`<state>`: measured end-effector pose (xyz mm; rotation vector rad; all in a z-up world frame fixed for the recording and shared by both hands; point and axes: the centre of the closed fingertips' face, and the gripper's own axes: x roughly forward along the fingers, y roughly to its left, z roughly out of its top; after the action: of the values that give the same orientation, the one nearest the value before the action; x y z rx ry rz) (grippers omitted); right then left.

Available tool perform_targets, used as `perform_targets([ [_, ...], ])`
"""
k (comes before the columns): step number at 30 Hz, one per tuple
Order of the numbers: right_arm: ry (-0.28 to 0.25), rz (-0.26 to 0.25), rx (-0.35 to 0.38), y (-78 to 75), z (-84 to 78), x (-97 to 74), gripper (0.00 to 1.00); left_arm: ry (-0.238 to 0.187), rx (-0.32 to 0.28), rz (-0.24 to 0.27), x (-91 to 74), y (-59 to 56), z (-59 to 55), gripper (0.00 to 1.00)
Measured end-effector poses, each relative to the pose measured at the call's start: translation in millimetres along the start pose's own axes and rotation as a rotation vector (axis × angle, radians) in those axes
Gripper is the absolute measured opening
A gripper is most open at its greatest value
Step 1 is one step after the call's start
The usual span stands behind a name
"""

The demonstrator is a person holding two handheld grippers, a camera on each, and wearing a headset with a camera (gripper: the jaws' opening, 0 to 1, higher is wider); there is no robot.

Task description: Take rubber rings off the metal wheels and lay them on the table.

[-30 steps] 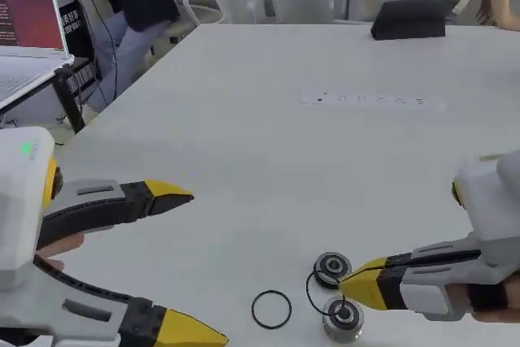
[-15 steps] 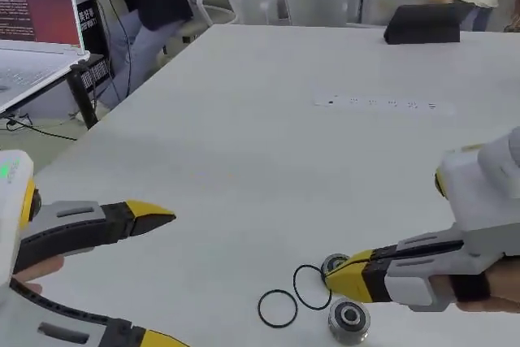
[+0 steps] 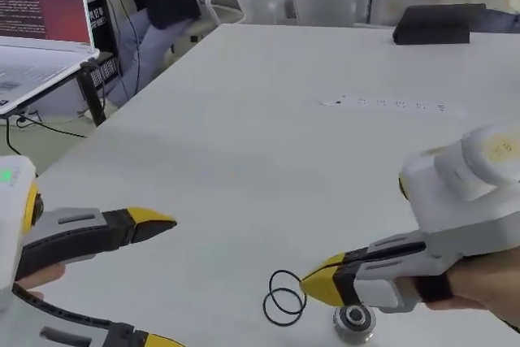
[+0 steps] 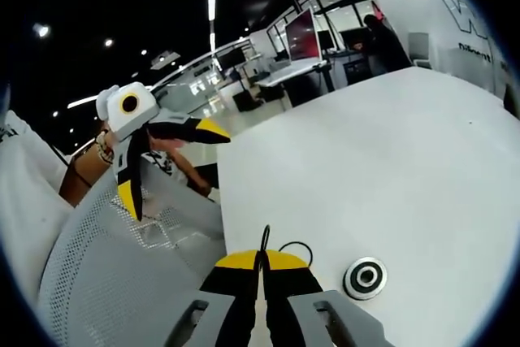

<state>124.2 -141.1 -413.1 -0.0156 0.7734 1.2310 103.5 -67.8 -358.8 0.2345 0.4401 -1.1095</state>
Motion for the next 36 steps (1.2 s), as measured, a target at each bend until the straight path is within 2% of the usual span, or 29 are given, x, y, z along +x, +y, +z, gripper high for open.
perform_targets([
  [7, 0.030, 0.007, -0.001, -2.9, -7.2, 10.1, 0.00, -0.018, -0.025, 0.014, -0.5, 1.9, -0.1, 0.83],
  [14, 0.054, 0.002, 0.011, -8.6, -16.5, 16.8, 0.00, -0.007, -0.037, 0.019, -0.3, 2.1, -2.8, 0.83],
  [21, 0.056, -0.033, 0.061, -21.4, -25.7, 17.1, 0.00, -0.002, -0.049, 0.015, 0.1, 1.8, -4.2, 0.83],
  [30, 0.088, -0.084, 0.050, -30.9, -38.0, 18.6, 0.00, 0.004, -0.040, 0.019, 0.3, 1.7, -4.5, 0.82],
  [36, 0.096, -0.100, 0.055, -33.5, -41.5, 17.4, 0.00, 0.000, -0.039, 0.024, -0.1, 2.3, -3.9, 0.81],
])
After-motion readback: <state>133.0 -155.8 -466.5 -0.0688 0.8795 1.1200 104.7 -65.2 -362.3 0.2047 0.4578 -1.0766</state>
